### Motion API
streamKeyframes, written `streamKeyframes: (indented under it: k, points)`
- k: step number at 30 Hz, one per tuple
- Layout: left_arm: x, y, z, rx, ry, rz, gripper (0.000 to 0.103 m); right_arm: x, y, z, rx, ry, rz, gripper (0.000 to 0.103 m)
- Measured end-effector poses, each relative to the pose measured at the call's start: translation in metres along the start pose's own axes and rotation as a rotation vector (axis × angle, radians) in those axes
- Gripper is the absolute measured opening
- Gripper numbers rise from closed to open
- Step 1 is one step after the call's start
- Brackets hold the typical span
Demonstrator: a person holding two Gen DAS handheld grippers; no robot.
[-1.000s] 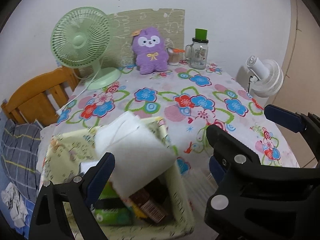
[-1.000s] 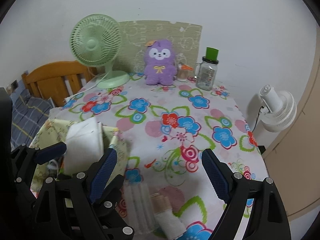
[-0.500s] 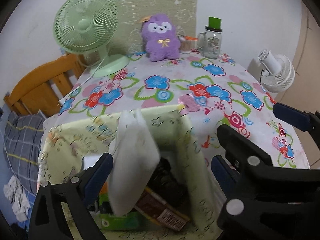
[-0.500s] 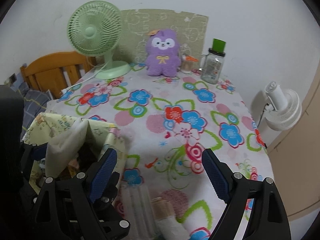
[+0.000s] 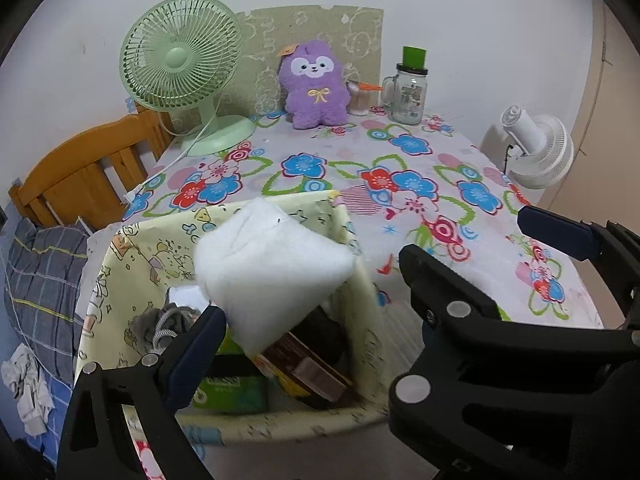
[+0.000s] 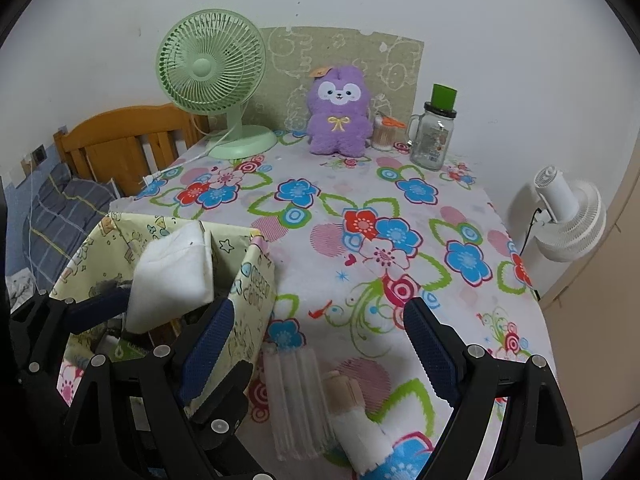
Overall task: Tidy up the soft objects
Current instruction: 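Move both grippers from the box toward the straws and sock on the table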
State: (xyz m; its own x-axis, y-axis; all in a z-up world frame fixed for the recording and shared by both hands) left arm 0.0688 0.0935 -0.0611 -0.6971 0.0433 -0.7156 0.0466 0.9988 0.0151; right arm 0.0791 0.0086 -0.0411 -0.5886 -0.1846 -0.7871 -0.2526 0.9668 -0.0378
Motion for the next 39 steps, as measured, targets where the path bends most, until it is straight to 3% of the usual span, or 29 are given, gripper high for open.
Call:
streamKeyframes:
  k: [15, 26, 31, 39]
  points:
    - [0.013, -0.049, -0.029, 0.036, -0.056, 0.041, 0.099, 0.023, -0.039, -0.043, 0.045, -0.032, 0.034, 0.089]
    - [0.027, -0.081, -0.032, 0.063, -0.060, 0.072, 0.098, 0.046, -0.064, -0.051, 0.075, -0.035, 0.046, 0.089]
    - [0.033, -0.091, -0.031, -0.003, -0.093, 0.098, 0.097, 0.056, -0.074, -0.052, 0.065, -0.035, 0.069, 0.089]
    - [0.035, -0.108, -0.028, 0.034, -0.069, 0.111, 0.094, 0.063, -0.089, -0.052, 0.063, -0.041, 0.083, 0.089]
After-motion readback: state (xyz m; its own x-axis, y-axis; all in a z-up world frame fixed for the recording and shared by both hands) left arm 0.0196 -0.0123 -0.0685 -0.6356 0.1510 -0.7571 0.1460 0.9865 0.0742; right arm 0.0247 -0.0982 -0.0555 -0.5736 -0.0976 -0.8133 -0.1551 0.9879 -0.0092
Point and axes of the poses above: each gripper's, at about its wrist camera, not at the fingertips, and z roughly the way its jaws point, y to its left, x to its underside, the point moved 3 cm from there along z, roughly the way its jaws point, and after that the axes turned 6 degrees about -y, right-handed, at the moved point
